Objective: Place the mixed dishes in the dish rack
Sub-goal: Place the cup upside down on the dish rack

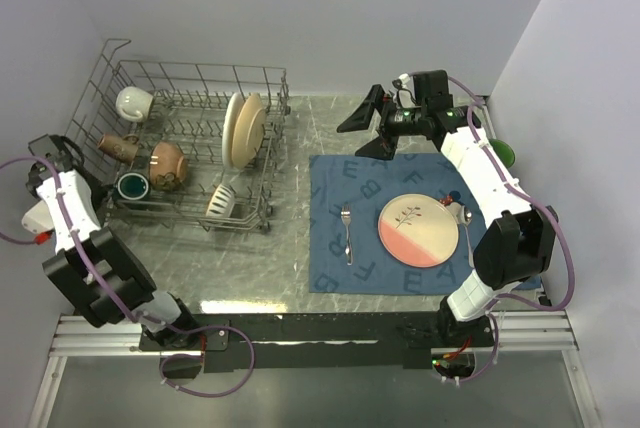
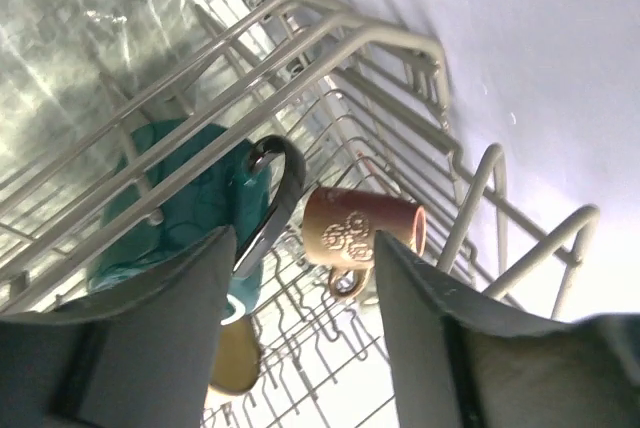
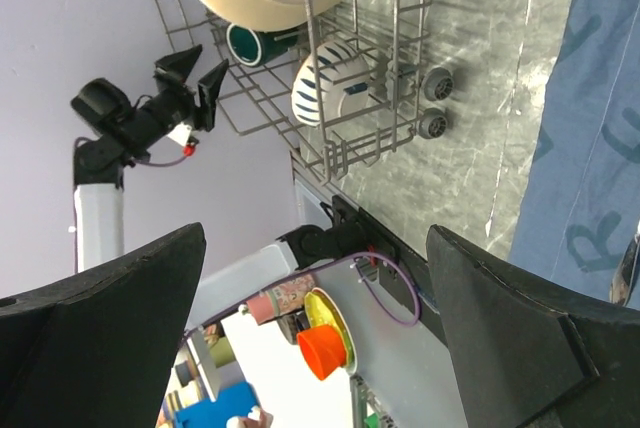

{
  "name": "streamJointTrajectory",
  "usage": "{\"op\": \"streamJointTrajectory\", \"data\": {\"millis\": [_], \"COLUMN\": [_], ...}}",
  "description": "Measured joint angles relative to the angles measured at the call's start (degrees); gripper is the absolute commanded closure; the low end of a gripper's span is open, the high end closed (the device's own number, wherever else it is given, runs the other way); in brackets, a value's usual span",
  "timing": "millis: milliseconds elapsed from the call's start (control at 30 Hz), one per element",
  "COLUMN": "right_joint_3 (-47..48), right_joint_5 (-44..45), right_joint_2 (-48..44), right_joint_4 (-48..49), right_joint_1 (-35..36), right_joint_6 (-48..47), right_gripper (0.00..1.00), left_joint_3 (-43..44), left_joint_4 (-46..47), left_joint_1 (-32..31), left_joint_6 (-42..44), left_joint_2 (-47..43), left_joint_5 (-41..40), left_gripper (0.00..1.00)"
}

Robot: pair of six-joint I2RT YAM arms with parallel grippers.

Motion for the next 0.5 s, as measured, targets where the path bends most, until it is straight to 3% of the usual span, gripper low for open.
{"op": "streamJointTrajectory", "data": {"millis": [333, 500], "right_joint_3": [-1.3, -1.1], "right_joint_5": [-0.4, 0.3], "right_joint_2": [0.0, 0.0], "right_joint_4": [0.5, 0.1], "right_joint_1": [0.0, 0.0], "right_joint_6": [0.0, -1.3], "right_gripper": [0.00, 0.00], "left_joint_3": [6.6, 6.7], "left_joint_4": [-5.9, -3.4], "left_joint_1": [-8.8, -14.0], "left_joint_6": [-0.1, -0.1], "left_joint_2": [-0.6, -0.6], "left_joint_5": [-5.6, -5.4], "left_gripper": [0.34, 0.34]}}
